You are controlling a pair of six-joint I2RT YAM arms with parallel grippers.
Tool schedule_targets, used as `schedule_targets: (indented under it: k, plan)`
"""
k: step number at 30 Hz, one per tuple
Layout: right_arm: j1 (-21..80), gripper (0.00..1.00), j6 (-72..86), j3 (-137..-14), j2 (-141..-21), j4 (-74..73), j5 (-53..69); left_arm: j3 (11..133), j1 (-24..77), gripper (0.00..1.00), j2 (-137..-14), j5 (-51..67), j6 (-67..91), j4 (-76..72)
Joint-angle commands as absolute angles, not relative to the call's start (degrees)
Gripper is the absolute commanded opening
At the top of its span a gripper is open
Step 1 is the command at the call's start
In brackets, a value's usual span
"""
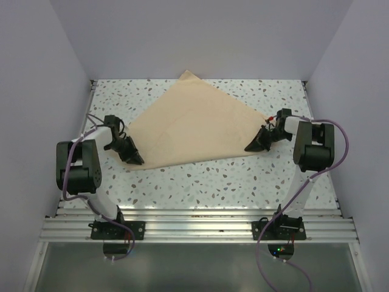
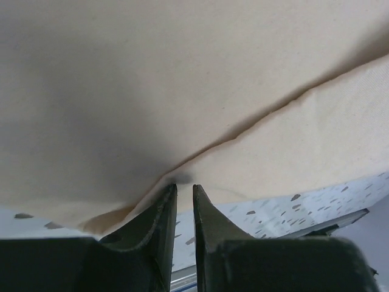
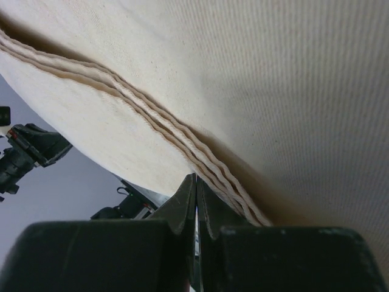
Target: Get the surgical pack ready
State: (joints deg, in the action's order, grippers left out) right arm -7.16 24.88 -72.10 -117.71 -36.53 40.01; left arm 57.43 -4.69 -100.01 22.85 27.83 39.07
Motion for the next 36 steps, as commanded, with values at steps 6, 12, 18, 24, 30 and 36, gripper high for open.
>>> schedule_targets:
  k: [6, 12, 18, 24, 30, 36]
  plan:
    - [-6.9, 0.00, 24.8, -73.2, -118.4, -36.7, 35.9, 60.6, -9.8, 0.40, -94.7, 12.5, 26.4, 42.9]
    - [-6.1, 0.00, 25.2, -74.1, -116.6, -37.4, 35.7, 72.4, -14.8, 0.65, -94.4, 3.3, 24.0, 45.8]
    - [-4.7, 0.00, 25.4, -75.1, -116.6, -36.9, 36.1, 76.1, -19.9, 0.66, -100.9, 2.6, 23.2, 46.7]
    - [-3.9, 0.00, 24.9, -74.1, -116.6, -36.1, 36.7, 76.6, -20.6, 0.71, -106.3, 4.3, 18.7, 42.6]
    - [-3.9, 0.00, 24.4, -72.2, -116.2, -35.1, 35.9, 76.9, -20.7, 0.71, -110.4, 4.2, 16.4, 40.3]
    - [-3.8, 0.00, 24.0, -73.8, -117.3, -35.5, 35.2, 75.1, -20.7, 0.68, -113.5, 4.8, 15.7, 37.2]
